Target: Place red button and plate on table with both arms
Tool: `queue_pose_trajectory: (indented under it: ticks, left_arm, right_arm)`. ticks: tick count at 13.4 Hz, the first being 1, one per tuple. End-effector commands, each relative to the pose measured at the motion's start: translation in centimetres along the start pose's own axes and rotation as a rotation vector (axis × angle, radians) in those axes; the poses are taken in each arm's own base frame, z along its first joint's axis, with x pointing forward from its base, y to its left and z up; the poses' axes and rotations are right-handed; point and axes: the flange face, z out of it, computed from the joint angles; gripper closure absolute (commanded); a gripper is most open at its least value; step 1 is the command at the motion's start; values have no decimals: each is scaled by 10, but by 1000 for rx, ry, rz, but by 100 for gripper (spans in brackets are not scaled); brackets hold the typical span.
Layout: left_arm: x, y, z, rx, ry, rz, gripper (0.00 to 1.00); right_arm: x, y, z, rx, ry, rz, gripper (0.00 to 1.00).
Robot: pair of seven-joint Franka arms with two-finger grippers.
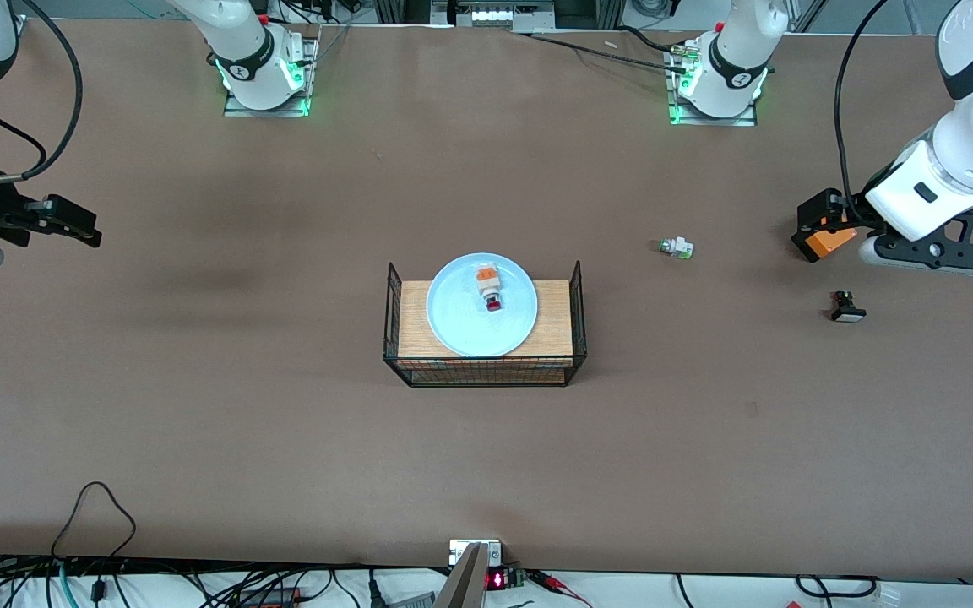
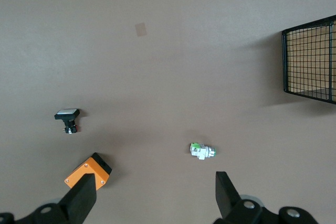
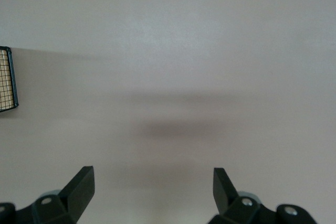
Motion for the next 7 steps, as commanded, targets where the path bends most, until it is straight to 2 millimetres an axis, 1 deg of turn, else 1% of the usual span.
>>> queue_pose_trajectory:
  ticks: [1, 3, 4, 5, 6, 7]
  left_arm:
    - [4, 1, -5, -10, -7, -3, 0]
    - [4, 1, -6, -10, -5, -3, 0]
    - [5, 2, -11, -10, 5, -3, 0]
    - [10, 6, -9, -11, -1, 4, 0]
    - [12, 14, -14, -15, -3, 10, 0]
    - [19, 33, -17, -19, 5, 42, 0]
  right_arm:
    - [-4, 0, -7, 2, -2, 1, 0]
    - [-4, 0, -7, 2, -2, 1, 0]
    - [-4, 0, -7, 2, 0, 0, 0]
    - [-4, 0, -7, 2, 0, 0, 0]
    - [-4, -2, -7, 2, 0, -3, 0]
    - [-4, -2, -7, 2, 0, -3, 0]
